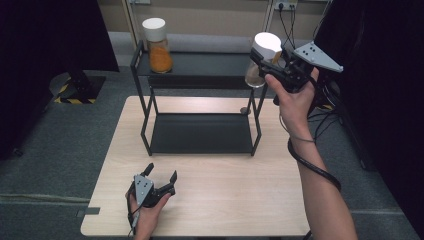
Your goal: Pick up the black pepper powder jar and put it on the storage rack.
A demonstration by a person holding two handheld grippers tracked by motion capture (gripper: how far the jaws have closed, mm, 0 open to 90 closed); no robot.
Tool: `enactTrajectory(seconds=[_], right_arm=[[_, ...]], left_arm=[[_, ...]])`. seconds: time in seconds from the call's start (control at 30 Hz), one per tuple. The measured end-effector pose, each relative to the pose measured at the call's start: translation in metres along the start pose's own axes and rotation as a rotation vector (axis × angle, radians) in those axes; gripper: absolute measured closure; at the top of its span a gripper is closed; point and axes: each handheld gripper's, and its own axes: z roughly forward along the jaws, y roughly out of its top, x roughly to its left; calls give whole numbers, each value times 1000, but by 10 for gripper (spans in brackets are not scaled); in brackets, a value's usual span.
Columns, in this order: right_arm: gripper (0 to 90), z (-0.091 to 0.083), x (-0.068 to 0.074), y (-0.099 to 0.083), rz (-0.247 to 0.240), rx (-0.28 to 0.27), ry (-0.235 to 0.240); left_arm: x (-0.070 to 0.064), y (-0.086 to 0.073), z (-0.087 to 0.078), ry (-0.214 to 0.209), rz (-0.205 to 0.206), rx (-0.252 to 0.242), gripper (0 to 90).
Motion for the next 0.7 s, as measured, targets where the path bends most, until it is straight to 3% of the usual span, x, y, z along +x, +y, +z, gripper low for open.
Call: enactTrajectory(seconds=[0.7], right_arm=[[310, 48, -12, 9, 12, 70, -73]], left_arm=[[1, 0, 0, -4, -7, 2, 102]])
